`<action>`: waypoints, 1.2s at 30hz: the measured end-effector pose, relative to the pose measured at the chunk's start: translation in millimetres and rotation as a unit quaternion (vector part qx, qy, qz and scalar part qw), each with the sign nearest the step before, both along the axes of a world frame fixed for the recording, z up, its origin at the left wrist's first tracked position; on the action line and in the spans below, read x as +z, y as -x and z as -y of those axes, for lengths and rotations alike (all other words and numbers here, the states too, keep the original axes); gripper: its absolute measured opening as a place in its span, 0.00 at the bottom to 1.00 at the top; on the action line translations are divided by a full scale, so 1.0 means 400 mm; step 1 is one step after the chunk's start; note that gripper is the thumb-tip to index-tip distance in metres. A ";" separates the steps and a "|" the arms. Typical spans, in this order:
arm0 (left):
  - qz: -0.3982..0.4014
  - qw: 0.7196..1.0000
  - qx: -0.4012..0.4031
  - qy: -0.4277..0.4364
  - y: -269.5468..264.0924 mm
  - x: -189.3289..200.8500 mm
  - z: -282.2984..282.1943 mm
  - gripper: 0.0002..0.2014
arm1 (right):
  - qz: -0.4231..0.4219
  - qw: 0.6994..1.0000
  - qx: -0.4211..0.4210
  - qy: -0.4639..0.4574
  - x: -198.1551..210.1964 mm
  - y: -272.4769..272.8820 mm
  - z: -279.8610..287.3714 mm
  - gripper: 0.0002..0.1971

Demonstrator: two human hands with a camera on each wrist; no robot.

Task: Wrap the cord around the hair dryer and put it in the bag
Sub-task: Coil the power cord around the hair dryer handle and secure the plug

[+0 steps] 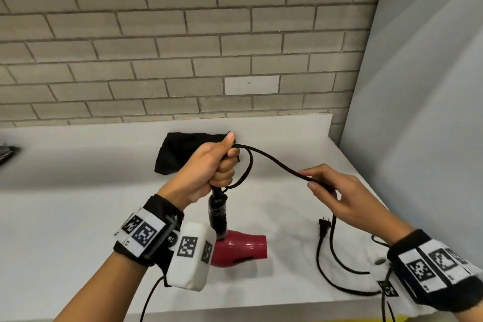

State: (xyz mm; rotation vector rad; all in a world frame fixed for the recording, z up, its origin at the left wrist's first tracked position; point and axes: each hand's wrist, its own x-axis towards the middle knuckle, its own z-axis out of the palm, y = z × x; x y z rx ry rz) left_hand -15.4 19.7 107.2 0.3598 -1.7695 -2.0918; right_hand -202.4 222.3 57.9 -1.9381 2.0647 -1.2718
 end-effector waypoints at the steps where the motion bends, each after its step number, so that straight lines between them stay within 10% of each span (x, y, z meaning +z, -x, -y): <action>1: 0.000 1.000 0.002 -0.006 0.000 0.001 -0.001 0.20 | -0.031 0.999 -0.017 0.010 -0.002 0.001 0.004 0.11; 7: -0.005 0.999 -0.042 -0.025 0.022 -0.009 -0.040 0.17 | -0.300 0.951 -0.067 -0.045 -0.015 -0.026 0.039 0.17; 15: -0.015 0.996 -0.021 0.080 0.062 -0.018 -0.086 0.15 | -0.370 0.926 0.016 -0.069 0.045 -0.085 0.082 0.13; 21: -0.043 0.997 -0.001 0.061 0.077 -0.020 -0.084 0.17 | -0.305 0.951 0.042 -0.036 0.068 -0.074 0.089 0.07; 27: -0.014 0.994 0.018 0.105 0.100 -0.030 -0.086 0.17 | 0.018 0.992 0.048 -0.119 0.120 -0.082 0.108 0.17; 36: 0.092 0.922 0.052 0.371 0.109 -0.048 -0.088 0.18 | 0.111 0.976 0.124 -0.142 0.140 -0.089 0.106 0.17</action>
